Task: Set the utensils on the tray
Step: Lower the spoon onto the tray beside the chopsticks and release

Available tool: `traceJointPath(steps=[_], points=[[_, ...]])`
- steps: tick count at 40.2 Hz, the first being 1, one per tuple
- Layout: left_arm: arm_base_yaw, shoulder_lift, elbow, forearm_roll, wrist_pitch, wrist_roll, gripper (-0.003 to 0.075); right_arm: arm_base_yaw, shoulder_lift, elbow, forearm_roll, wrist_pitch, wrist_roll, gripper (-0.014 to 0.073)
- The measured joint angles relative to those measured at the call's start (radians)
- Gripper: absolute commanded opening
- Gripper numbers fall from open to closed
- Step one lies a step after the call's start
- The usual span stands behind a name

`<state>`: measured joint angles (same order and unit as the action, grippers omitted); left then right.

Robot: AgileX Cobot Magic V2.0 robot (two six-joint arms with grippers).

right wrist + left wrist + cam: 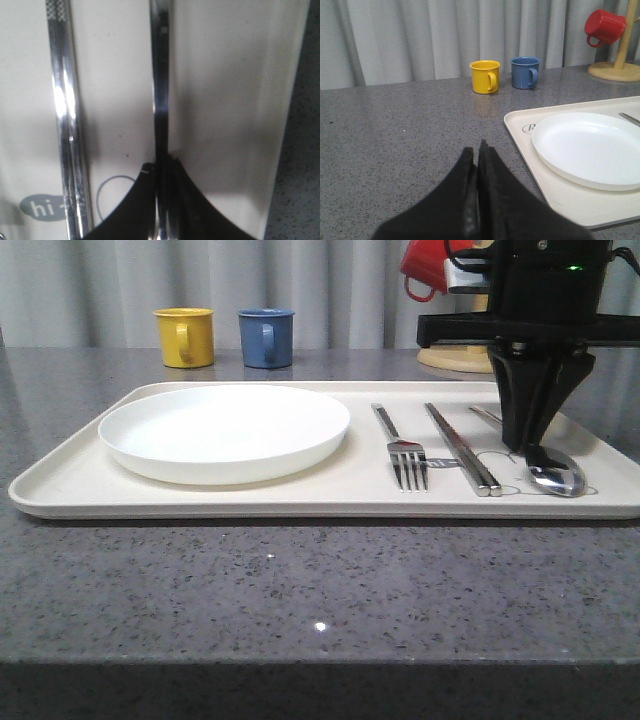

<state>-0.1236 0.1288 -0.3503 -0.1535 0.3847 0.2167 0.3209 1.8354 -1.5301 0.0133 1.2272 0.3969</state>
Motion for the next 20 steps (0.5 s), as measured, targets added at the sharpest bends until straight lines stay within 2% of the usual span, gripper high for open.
traceJointPath(steps=[5,14,16,20], points=[[0.000,0.000,0.000,0.000,0.000,0.000,-0.0018,0.000,0.004,-0.002,0.000,0.000,0.002,0.0108],[0.000,0.000,0.000,0.000,0.000,0.000,-0.0018,0.004,0.006,-0.010,0.009,-0.002,0.004,0.0396],[0.000,0.000,0.000,0.000,0.000,0.000,-0.0018,0.006,0.008,-0.017,0.006,-0.002,0.004,0.0419],[0.000,0.000,0.000,0.000,0.000,0.000,-0.0018,0.006,0.010,-0.041,-0.013,-0.002,0.004,0.0407]])
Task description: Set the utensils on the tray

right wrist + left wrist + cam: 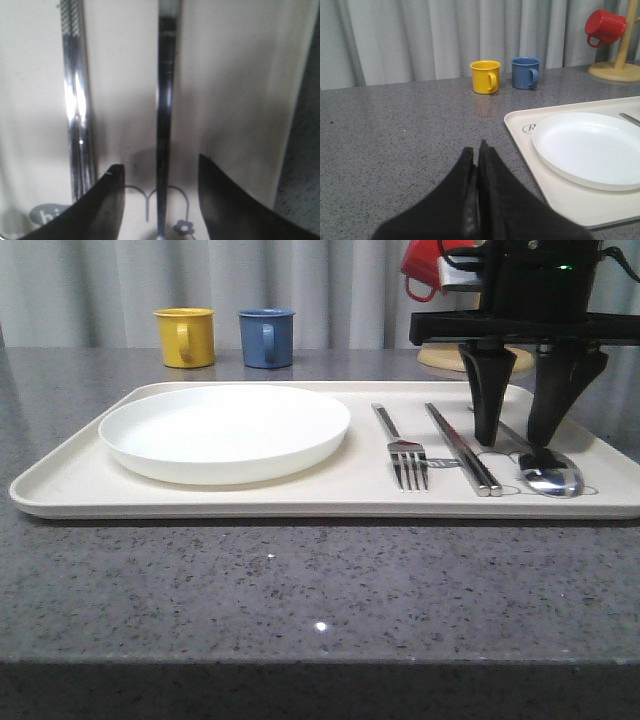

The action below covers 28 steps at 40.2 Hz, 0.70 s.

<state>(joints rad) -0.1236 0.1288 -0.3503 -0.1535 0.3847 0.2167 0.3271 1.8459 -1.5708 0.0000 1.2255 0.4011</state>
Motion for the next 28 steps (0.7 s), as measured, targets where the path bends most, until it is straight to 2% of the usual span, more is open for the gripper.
traceJointPath(steps=[6,17,22,28], points=[[0.000,0.000,0.000,0.000,0.000,0.000,-0.0018,0.000,-0.024,-0.039,-0.011,0.000,0.000,0.0344],[0.000,0.000,0.000,0.000,0.000,0.000,-0.0018,0.000,-0.189,-0.062,-0.011,0.007,-0.037,0.0018],[0.000,0.000,0.000,0.000,0.000,0.000,-0.0018,0.000,-0.266,-0.060,-0.011,0.015,-0.056,-0.0039],[0.000,0.000,0.000,0.000,0.000,0.000,-0.0018,0.000,-0.399,0.042,-0.018,-0.025,-0.078,-0.0040]])
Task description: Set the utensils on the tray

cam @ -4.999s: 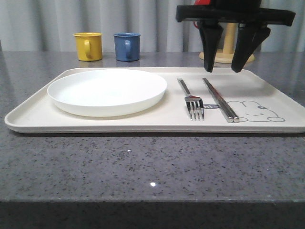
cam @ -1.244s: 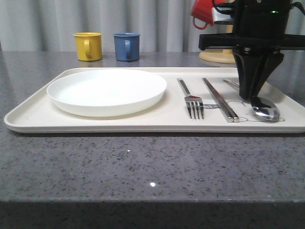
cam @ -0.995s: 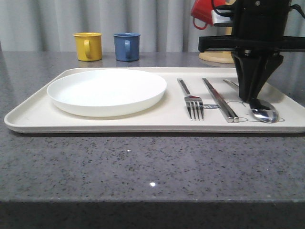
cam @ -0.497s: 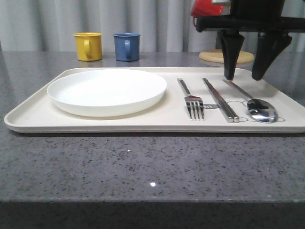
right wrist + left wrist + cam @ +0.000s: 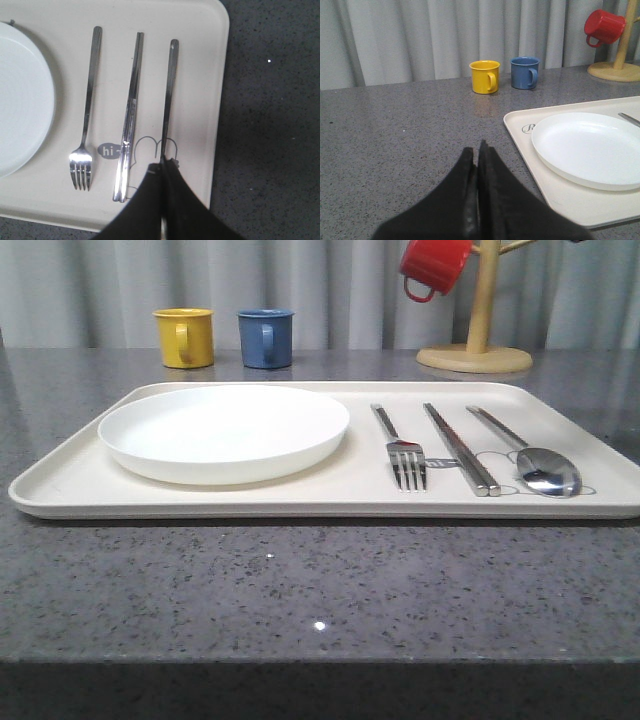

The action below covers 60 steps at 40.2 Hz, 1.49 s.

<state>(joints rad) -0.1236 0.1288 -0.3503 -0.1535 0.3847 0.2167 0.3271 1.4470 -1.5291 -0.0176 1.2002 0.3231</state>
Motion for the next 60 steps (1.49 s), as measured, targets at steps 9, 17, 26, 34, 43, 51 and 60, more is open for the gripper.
traceJointPath(steps=[9,17,26,34,43,51,60], points=[[0.000,0.000,0.000,0.000,0.000,0.000,-0.0018,0.000,-0.291,0.363,-0.031,-0.323,-0.055,-0.0040],[0.000,0.000,0.000,0.000,0.000,0.000,-0.0018,0.000,-0.571,0.729,-0.096,-0.605,-0.062,-0.0040],[0.000,0.000,0.000,0.000,0.000,0.000,-0.0018,0.000,-0.920,1.071,-0.146,-0.855,-0.063,-0.0040],[0.000,0.000,0.000,0.000,0.000,0.000,-0.0018,0.000,-1.125,1.184,-0.152,-0.880,-0.066,-0.0040],[0.000,0.000,0.000,0.000,0.000,0.000,-0.0018,0.000,-1.188,1.187,-0.155,-0.853,-0.066,-0.0040],[0.000,0.000,0.000,0.000,0.000,0.000,-0.0018,0.000,-1.188,1.187,-0.155,-0.847,-0.066,-0.0040],[0.000,0.000,0.000,0.000,0.000,0.000,-0.0018,0.000,-1.188,1.187,-0.155,-0.847,-0.067,-0.0040]])
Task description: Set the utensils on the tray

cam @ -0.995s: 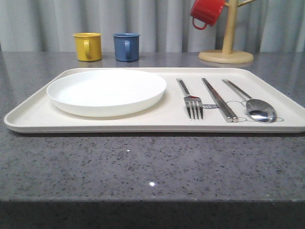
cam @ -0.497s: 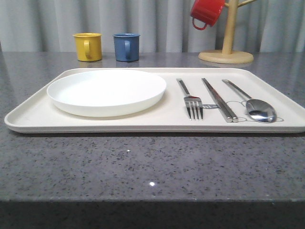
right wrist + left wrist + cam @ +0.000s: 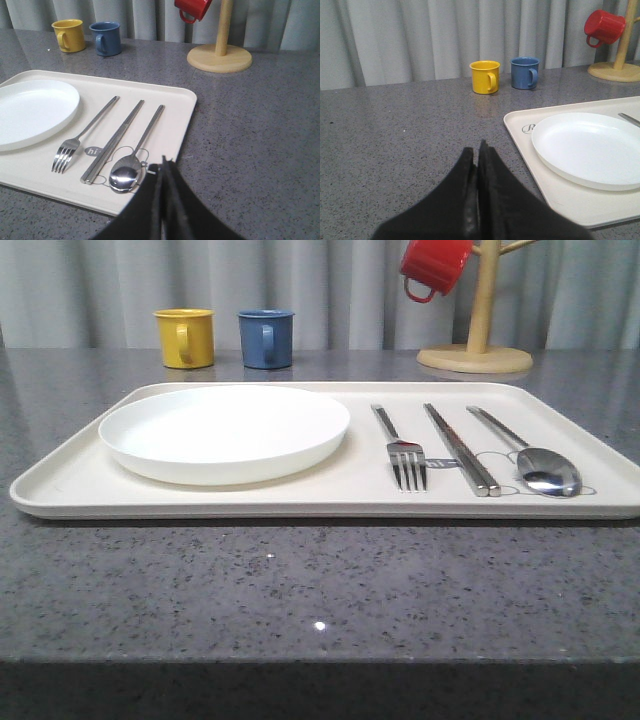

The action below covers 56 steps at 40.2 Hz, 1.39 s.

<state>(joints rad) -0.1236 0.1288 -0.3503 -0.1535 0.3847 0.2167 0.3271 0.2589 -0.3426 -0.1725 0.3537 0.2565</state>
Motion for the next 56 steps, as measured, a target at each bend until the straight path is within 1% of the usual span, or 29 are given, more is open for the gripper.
traceJointPath(steps=[11,16,20,24,31,37,56], points=[[0.000,0.000,0.000,0.000,0.000,0.000,-0.0018,0.000,0.000,0.000,0.000,0.000,0.000,-0.0040],[0.000,-0.026,0.029,0.011,-0.053,0.000,-0.0018,0.000,0.000,0.000,0.000,0.000,0.000,-0.0040],[0.004,-0.076,0.086,0.020,-0.131,-0.002,-0.0018,0.000,0.000,0.000,0.000,0.000,0.000,-0.0040],[0.031,-0.129,0.152,0.020,-0.168,-0.011,-0.0018,0.000,0.000,0.000,0.000,0.000,0.000,-0.0040],[0.091,-0.136,0.265,0.049,-0.178,-0.015,-0.0018,0.000,0.000,0.000,0.000,0.002,0.000,-0.0040],[0.096,-0.136,0.355,0.071,-0.185,-0.015,-0.0018,0.000,0.000,0.000,0.000,0.002,0.000,-0.0040],[0.096,-0.136,0.360,0.073,-0.183,-0.016,-0.0018,0.000,0.000,0.000,-0.001,0.002,0.000,-0.0040]])
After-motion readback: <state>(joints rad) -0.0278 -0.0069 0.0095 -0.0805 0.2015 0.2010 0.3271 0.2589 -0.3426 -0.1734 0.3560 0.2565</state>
